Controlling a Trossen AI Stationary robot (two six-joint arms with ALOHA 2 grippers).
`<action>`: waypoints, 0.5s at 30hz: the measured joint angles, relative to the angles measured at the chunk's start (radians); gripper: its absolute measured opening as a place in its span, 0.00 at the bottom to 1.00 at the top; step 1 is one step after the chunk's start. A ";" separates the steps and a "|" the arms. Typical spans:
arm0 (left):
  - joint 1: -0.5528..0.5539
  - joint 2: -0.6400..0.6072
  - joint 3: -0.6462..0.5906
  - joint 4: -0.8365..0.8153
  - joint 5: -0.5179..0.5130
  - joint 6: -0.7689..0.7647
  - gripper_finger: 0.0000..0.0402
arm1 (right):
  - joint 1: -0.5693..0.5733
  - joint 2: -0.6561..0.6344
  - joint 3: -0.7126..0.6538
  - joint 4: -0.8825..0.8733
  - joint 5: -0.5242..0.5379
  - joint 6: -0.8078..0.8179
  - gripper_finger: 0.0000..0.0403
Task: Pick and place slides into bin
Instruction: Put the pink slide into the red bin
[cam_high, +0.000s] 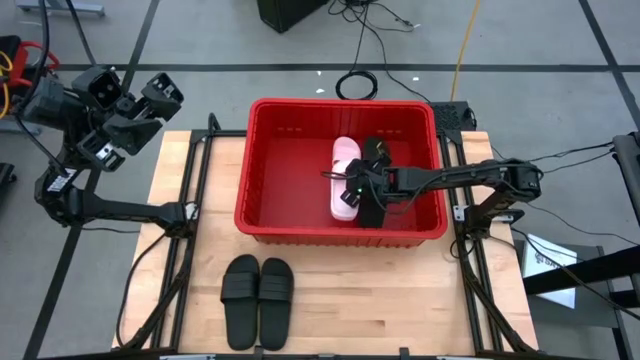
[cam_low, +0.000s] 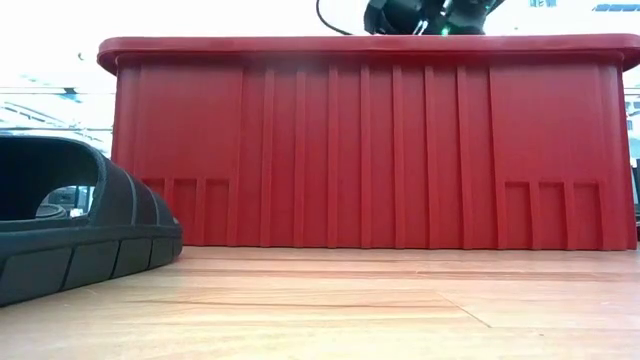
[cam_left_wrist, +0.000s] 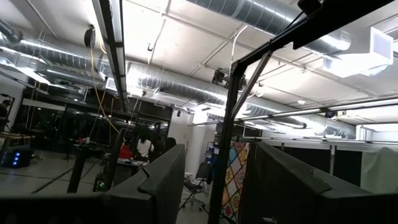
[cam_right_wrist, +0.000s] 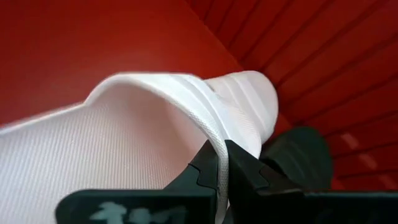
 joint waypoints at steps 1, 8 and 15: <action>0.000 0.000 0.000 0.000 0.000 0.000 0.50 | 0.000 0.000 -0.011 0.003 0.000 0.006 0.01; 0.000 0.000 0.000 0.000 0.000 0.008 0.50 | 0.000 -0.001 -0.053 0.057 0.000 0.007 0.01; 0.000 0.000 0.000 -0.001 -0.001 0.033 0.50 | 0.001 -0.001 -0.055 0.067 -0.031 -0.005 0.01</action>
